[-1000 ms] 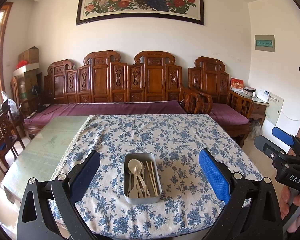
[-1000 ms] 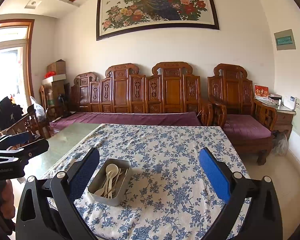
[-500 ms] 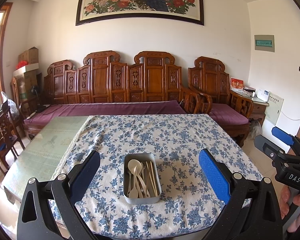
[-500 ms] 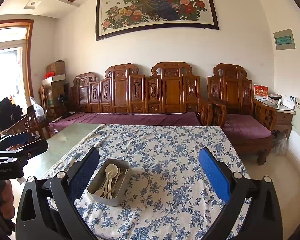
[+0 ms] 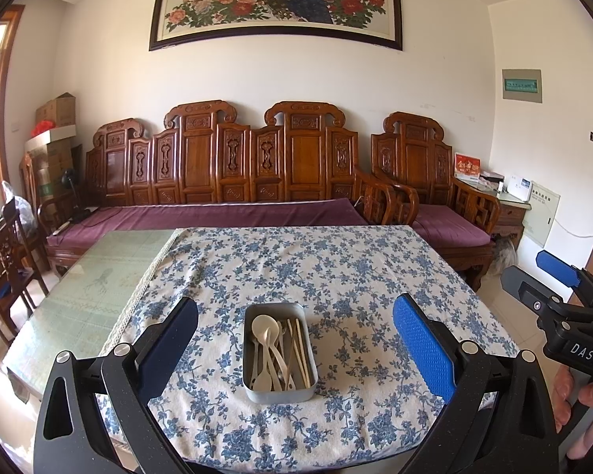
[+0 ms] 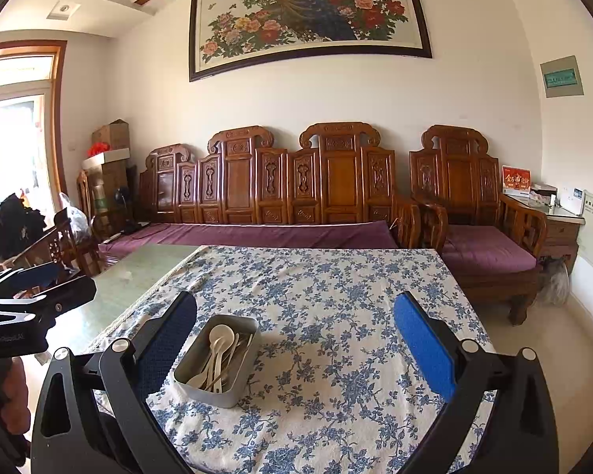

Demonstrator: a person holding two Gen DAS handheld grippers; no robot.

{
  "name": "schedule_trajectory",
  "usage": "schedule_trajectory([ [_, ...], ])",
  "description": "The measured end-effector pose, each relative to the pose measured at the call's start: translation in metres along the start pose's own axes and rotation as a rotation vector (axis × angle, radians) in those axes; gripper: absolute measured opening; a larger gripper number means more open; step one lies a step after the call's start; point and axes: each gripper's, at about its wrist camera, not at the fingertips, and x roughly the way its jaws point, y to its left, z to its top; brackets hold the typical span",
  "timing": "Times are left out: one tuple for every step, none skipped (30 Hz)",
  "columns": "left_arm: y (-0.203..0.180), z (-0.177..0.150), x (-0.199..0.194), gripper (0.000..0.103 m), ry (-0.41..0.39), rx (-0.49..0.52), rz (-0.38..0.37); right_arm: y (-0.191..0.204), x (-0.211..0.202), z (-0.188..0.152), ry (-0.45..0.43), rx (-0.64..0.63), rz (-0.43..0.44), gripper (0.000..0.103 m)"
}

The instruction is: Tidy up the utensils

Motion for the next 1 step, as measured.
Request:
schedule_trajectory([
  [-0.0002,-0.0007,-0.0001,0.095,0.0,0.001,-0.001,0.0004,-0.0001,-0.0004,0.0,0.0,0.0,0.1],
])
